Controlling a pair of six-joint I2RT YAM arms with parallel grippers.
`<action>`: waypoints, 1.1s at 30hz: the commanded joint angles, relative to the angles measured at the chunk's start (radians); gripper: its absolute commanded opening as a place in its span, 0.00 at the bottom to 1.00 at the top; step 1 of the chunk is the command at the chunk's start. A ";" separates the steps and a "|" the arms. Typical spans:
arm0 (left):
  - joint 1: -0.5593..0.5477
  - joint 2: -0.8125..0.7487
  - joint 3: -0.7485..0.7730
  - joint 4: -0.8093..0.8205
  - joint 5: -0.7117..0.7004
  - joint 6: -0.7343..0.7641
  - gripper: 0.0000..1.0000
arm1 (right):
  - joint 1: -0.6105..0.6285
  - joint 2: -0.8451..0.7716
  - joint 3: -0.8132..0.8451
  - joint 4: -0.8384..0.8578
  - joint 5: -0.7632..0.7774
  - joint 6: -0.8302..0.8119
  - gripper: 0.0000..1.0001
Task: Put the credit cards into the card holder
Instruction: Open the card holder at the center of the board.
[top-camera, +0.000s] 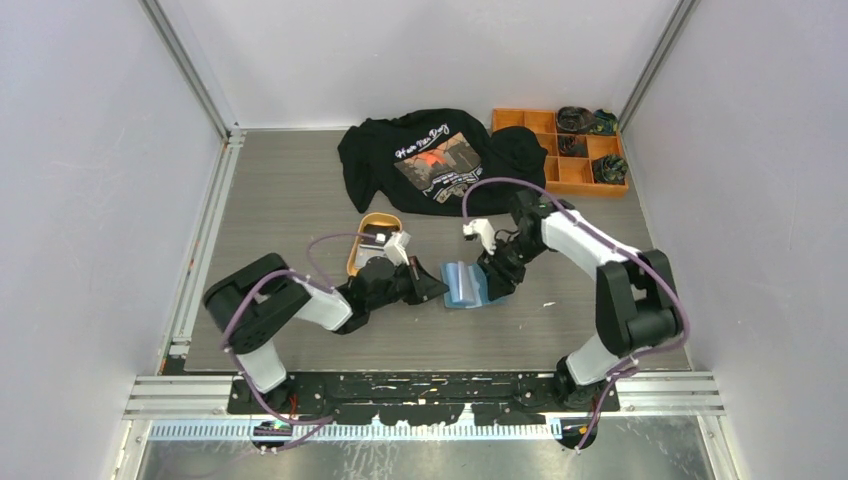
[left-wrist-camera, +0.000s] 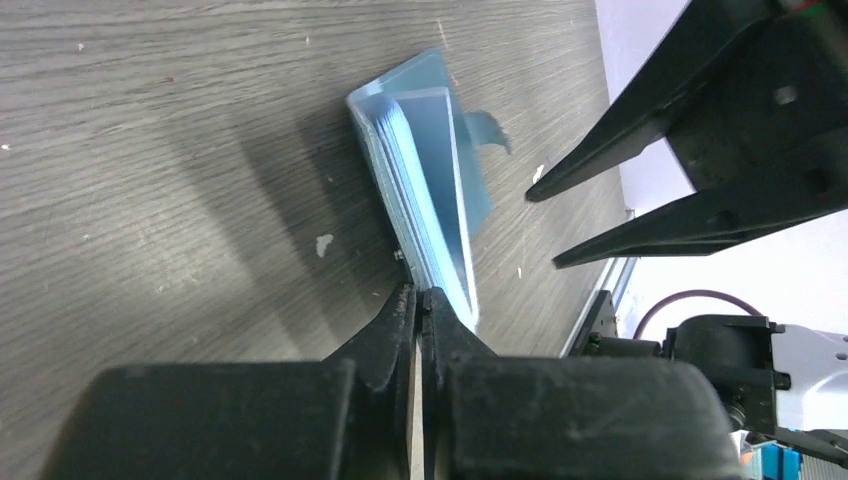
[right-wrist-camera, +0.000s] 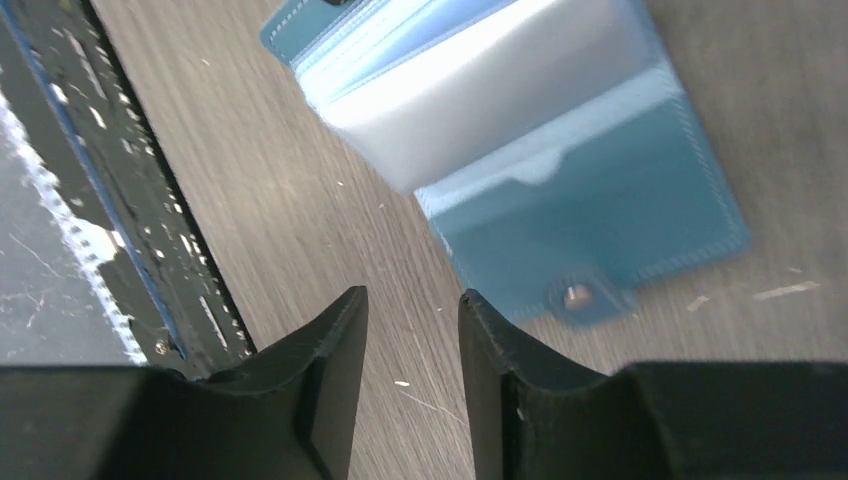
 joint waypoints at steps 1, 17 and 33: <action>-0.024 -0.198 0.057 -0.267 -0.057 0.110 0.00 | -0.053 -0.192 0.008 -0.013 -0.213 -0.018 0.49; -0.062 -0.264 0.165 -0.588 -0.150 0.182 0.00 | -0.068 -0.138 -0.123 0.441 -0.248 0.588 0.74; -0.061 -0.210 0.105 -0.537 -0.175 0.165 0.00 | -0.069 -0.095 -0.093 0.418 -0.147 0.616 0.56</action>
